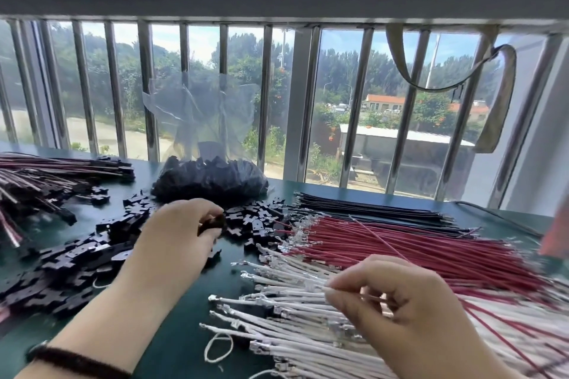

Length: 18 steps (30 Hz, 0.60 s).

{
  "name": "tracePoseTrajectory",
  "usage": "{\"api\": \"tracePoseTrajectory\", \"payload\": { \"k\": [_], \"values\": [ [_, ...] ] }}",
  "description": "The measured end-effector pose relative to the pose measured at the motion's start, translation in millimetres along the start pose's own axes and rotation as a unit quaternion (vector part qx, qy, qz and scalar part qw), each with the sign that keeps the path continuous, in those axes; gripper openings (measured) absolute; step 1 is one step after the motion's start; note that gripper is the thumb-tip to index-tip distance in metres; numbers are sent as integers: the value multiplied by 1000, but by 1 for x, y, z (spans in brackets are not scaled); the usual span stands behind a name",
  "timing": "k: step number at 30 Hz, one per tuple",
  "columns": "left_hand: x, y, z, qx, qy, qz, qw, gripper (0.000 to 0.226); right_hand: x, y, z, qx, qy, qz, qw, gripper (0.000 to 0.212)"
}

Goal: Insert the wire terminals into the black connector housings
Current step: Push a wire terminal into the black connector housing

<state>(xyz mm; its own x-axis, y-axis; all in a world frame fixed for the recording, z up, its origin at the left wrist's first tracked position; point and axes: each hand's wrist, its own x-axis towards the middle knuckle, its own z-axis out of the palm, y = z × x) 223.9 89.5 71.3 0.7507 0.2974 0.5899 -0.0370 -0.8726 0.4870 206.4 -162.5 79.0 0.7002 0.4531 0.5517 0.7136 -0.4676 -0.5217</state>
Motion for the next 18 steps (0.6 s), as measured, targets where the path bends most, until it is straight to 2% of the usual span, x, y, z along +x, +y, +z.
{"api": "tracePoseTrajectory", "payload": {
  "k": [2,4,5,7,10,15,18],
  "values": [
    [-6,14,-10,-166,-32,-51,984,20,2,4,0,19,23,-3,1000,10],
    [-17,29,-12,-349,-151,-105,919,30,2,11,1,24,43,-3,999,22],
    [-22,36,-9,-400,-208,-113,886,37,2,14,2,25,50,-5,998,29],
    [-29,48,-1,-412,-272,-111,863,42,3,18,2,19,52,-3,998,36],
    [-31,55,7,-407,-300,-113,855,47,3,21,4,-7,53,-15,998,39],
    [-34,61,-1,-415,-321,-60,849,33,5,23,8,-12,65,-23,998,28],
    [-34,61,1,-431,-290,-56,853,27,5,22,7,4,66,-20,998,25]
  ]
}}
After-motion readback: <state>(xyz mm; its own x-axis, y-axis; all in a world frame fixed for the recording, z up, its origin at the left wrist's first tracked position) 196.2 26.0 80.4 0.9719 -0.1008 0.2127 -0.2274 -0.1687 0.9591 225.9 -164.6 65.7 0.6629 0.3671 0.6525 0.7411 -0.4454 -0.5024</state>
